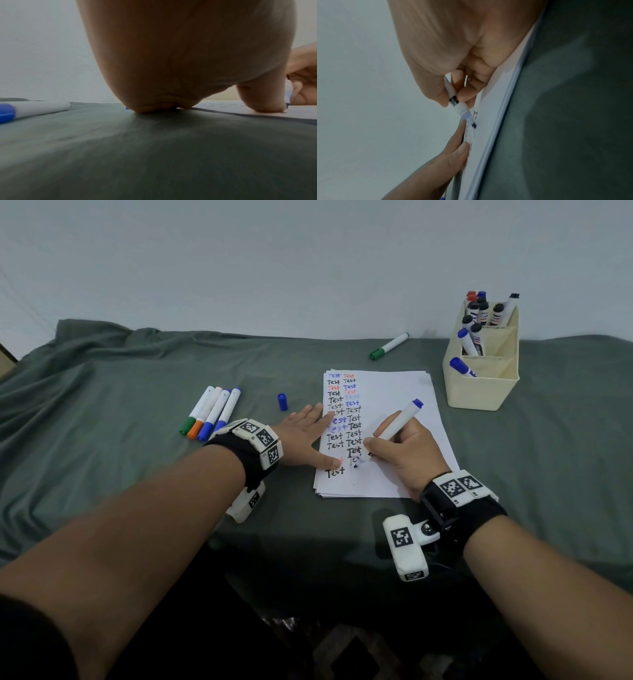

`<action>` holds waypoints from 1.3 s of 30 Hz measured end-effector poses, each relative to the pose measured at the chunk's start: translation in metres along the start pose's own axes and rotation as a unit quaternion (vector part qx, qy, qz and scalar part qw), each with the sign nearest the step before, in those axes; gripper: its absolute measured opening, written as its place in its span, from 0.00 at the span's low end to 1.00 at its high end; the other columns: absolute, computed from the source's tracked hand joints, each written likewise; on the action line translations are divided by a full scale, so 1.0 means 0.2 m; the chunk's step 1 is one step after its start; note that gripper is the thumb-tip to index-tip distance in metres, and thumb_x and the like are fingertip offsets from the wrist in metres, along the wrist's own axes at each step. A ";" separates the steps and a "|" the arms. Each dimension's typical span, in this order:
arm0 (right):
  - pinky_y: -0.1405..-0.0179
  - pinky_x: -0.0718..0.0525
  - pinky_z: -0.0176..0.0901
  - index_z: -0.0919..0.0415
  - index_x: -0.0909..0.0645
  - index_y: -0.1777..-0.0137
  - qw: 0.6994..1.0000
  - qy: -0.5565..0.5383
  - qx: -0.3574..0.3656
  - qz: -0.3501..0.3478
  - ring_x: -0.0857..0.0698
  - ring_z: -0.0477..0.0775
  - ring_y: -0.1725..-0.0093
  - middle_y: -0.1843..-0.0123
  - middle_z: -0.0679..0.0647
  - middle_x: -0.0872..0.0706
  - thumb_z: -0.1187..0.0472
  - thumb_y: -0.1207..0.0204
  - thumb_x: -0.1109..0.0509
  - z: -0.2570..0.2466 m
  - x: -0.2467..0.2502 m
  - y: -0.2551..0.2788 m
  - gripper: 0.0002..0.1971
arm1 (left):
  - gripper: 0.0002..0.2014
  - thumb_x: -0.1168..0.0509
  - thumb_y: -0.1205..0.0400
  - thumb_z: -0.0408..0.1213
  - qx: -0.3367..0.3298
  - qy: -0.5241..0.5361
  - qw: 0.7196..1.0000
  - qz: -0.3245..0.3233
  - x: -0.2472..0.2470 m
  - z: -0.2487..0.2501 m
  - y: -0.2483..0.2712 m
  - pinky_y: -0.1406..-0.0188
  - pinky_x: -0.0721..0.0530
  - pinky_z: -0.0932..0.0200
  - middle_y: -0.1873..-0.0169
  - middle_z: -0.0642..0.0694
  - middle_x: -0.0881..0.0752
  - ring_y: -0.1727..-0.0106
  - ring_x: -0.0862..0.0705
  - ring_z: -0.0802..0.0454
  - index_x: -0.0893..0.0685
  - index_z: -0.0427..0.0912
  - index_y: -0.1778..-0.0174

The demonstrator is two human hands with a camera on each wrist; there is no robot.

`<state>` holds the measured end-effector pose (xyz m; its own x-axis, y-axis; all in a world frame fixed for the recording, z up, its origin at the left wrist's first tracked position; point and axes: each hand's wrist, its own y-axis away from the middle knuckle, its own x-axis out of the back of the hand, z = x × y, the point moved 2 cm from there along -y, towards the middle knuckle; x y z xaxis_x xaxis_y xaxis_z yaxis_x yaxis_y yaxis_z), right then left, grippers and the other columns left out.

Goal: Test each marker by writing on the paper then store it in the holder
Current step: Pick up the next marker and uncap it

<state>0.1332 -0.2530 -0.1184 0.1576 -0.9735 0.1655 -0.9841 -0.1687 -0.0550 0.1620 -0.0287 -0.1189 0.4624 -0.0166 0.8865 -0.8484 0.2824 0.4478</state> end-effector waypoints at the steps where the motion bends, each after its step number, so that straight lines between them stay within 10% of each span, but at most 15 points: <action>1: 0.53 0.12 0.55 0.51 0.18 0.62 1.000 -0.002 0.001 -0.003 0.11 0.54 0.62 0.67 0.49 0.12 0.56 0.34 0.19 0.00 0.00 0.00 0.09 | 0.58 0.42 0.27 0.77 0.000 0.000 1.000 0.000 0.00 0.00 0.00 0.17 0.64 0.47 0.15 0.46 0.70 0.15 0.68 0.48 0.68 0.50 0.15; 27: 0.56 0.14 0.52 0.54 0.21 0.63 1.000 -0.002 0.006 0.020 0.15 0.52 0.64 0.67 0.50 0.15 0.63 0.35 0.24 -0.01 0.00 0.01 0.07 | 0.57 0.42 0.26 0.76 -0.004 0.003 1.000 0.000 0.01 0.01 0.01 0.16 0.64 0.47 0.15 0.46 0.70 0.15 0.69 0.48 0.68 0.50 0.15; 34: 0.69 0.19 0.28 0.54 0.21 0.61 0.998 -0.021 0.006 0.056 0.16 0.41 0.69 0.70 0.44 0.15 0.67 0.28 0.22 0.01 0.02 0.00 0.11 | 0.57 0.42 0.26 0.76 -0.003 0.004 1.000 -0.001 0.01 0.01 0.02 0.16 0.64 0.48 0.15 0.46 0.70 0.15 0.68 0.48 0.68 0.50 0.15; 39: 0.64 0.17 0.39 0.55 0.23 0.64 1.000 0.004 0.012 0.019 0.18 0.46 0.67 0.70 0.46 0.18 0.71 0.31 0.25 0.00 0.01 0.01 0.12 | 0.57 0.42 0.26 0.76 0.001 0.004 1.000 -0.004 0.01 0.01 0.02 0.16 0.64 0.47 0.15 0.46 0.70 0.15 0.68 0.48 0.68 0.50 0.15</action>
<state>0.1322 -0.2545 -0.1176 0.1187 -0.9781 0.1711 -0.9872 -0.1347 -0.0851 0.1585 -0.0295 -0.1153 0.4714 -0.0117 0.8818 -0.8448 0.2810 0.4554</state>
